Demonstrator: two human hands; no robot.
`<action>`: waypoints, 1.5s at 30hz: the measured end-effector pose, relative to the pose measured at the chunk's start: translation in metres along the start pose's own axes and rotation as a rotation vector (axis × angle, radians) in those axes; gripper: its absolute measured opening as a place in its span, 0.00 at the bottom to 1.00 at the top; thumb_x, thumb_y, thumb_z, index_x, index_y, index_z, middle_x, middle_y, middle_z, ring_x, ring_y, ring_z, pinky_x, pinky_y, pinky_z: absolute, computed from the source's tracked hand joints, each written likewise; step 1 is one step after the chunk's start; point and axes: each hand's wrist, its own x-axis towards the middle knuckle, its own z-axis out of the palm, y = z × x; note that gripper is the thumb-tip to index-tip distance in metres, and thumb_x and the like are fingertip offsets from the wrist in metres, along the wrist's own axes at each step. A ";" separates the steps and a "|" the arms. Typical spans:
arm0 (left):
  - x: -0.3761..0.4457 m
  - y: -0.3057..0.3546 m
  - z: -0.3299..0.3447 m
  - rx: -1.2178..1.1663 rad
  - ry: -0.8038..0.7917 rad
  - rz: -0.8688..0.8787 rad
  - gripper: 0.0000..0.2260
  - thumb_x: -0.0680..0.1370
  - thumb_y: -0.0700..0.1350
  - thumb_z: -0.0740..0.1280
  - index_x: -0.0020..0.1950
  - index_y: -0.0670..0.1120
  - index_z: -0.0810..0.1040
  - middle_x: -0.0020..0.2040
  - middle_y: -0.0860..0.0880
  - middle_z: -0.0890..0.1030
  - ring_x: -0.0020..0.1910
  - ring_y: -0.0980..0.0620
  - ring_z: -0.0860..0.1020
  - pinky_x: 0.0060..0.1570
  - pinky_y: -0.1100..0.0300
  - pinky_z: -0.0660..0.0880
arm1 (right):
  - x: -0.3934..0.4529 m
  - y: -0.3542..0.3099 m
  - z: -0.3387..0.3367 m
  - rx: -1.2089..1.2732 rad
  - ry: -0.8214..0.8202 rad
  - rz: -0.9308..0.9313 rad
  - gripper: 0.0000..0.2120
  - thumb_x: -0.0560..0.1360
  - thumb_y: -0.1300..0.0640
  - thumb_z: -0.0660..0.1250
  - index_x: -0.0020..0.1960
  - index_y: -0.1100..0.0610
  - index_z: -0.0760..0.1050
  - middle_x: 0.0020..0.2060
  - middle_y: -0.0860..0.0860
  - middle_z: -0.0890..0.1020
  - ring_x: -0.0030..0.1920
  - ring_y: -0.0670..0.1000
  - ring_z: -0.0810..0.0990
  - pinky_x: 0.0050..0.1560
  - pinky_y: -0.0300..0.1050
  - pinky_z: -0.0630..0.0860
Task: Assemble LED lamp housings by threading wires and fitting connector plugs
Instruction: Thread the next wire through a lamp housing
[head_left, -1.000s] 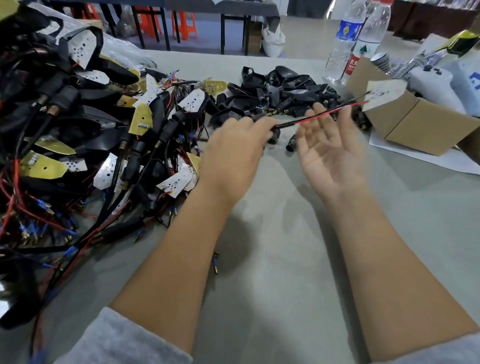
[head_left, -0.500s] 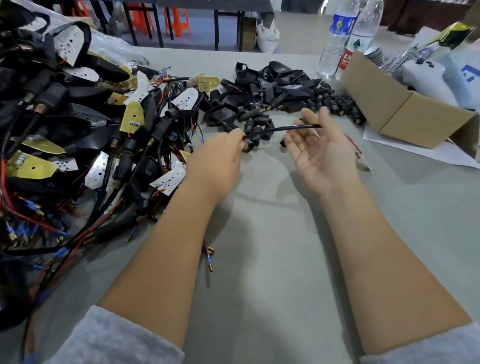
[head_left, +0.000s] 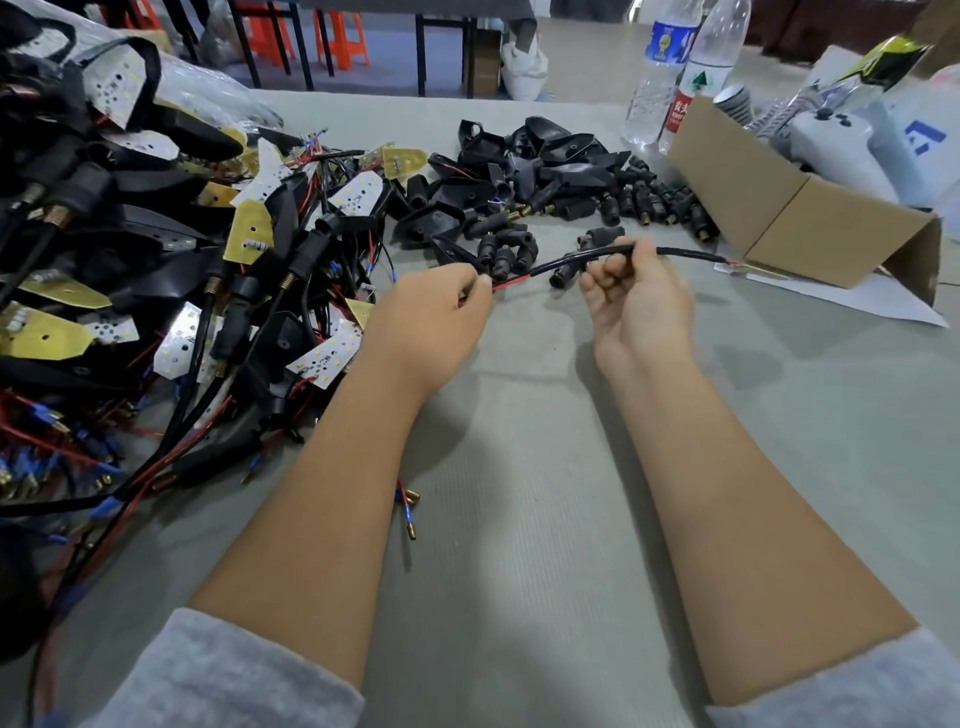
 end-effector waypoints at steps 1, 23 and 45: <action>0.000 -0.001 0.000 0.004 0.002 -0.002 0.17 0.82 0.52 0.57 0.38 0.43 0.70 0.30 0.48 0.71 0.32 0.50 0.68 0.32 0.57 0.63 | -0.001 0.001 0.001 0.004 -0.006 0.002 0.12 0.83 0.59 0.57 0.43 0.60 0.73 0.23 0.50 0.74 0.24 0.47 0.75 0.29 0.39 0.76; 0.011 -0.019 0.012 0.271 -0.161 0.078 0.23 0.83 0.57 0.52 0.77 0.53 0.63 0.76 0.50 0.64 0.74 0.46 0.59 0.71 0.51 0.57 | -0.013 0.006 0.006 -0.417 -0.178 0.023 0.06 0.77 0.65 0.65 0.42 0.58 0.71 0.28 0.51 0.76 0.26 0.48 0.74 0.29 0.40 0.73; 0.006 -0.011 0.007 0.050 -0.073 0.071 0.19 0.76 0.59 0.66 0.67 0.58 0.75 0.58 0.49 0.76 0.61 0.47 0.72 0.60 0.51 0.70 | -0.016 0.007 0.007 -0.418 -0.232 -0.020 0.09 0.81 0.59 0.62 0.45 0.61 0.77 0.33 0.53 0.79 0.32 0.49 0.77 0.37 0.40 0.77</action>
